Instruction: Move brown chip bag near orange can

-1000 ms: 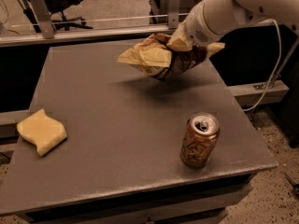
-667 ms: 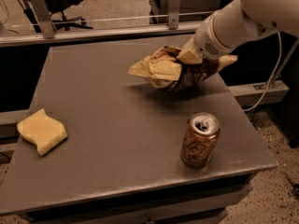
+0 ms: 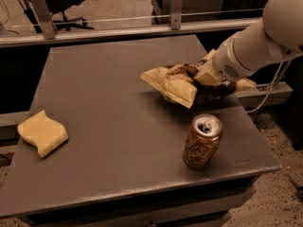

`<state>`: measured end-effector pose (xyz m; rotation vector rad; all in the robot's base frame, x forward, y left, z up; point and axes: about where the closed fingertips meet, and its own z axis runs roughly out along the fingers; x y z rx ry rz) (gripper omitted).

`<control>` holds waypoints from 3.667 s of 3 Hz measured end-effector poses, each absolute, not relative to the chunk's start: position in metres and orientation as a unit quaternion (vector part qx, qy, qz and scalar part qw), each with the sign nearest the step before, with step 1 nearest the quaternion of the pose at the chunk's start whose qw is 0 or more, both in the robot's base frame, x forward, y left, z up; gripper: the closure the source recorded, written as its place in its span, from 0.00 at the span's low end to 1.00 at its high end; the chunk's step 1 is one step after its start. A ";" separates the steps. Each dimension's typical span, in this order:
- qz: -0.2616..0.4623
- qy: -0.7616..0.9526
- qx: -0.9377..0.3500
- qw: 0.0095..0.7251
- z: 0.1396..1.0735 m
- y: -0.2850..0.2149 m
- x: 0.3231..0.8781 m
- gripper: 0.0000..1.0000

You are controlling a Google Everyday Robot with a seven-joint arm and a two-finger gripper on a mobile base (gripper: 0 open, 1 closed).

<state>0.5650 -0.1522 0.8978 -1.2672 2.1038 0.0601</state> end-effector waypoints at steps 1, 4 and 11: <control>0.029 0.806 -0.497 0.321 0.887 -0.156 0.545 1.00; 0.039 0.781 -0.533 0.322 0.908 -0.160 0.513 1.00; 0.065 0.758 -0.476 0.441 0.971 -0.244 0.574 0.00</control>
Offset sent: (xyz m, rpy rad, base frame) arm -0.0559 -0.0044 -0.0044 -0.0130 0.0435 0.1153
